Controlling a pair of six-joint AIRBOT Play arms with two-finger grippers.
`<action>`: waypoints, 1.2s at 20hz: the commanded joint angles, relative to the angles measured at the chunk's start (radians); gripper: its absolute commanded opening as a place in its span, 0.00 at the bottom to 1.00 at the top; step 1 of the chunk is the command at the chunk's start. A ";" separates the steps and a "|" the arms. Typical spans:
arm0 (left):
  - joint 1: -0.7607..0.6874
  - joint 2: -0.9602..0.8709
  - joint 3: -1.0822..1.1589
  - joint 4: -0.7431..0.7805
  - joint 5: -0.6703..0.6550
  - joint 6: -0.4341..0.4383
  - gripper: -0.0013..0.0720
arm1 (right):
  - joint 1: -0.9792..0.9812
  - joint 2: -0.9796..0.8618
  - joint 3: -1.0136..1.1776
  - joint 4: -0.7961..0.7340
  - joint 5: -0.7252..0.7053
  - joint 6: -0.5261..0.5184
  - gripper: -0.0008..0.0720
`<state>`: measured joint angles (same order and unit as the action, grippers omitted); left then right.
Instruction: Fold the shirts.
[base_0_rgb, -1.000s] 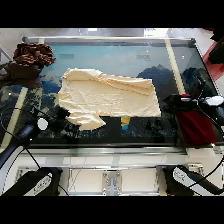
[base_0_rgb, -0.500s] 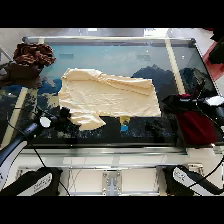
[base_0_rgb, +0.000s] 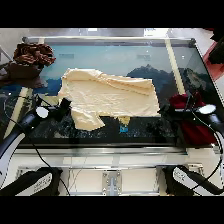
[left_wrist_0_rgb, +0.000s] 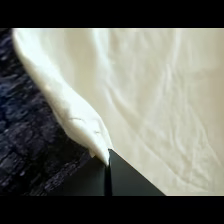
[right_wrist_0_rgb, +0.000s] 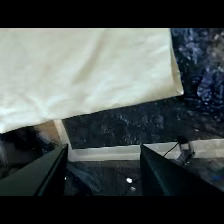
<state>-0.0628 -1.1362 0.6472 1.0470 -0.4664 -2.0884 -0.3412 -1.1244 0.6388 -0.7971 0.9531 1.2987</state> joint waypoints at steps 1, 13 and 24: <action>0.001 -0.001 0.072 0.000 -0.043 0.073 0.03 | 0.000 -0.003 -0.155 0.195 -0.219 0.051 0.73; 0.001 -0.001 0.076 0.001 -0.085 0.108 0.03 | 0.197 -0.079 -0.198 0.462 -0.592 0.037 0.34; 0.001 0.352 0.253 0.010 -0.146 0.397 0.03 | 0.074 0.421 0.060 0.174 -0.200 0.090 0.06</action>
<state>-0.0628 -0.9382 0.8314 1.0496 -0.5797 -1.8225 -0.2134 -0.8852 0.6201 -0.4545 0.5926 1.3041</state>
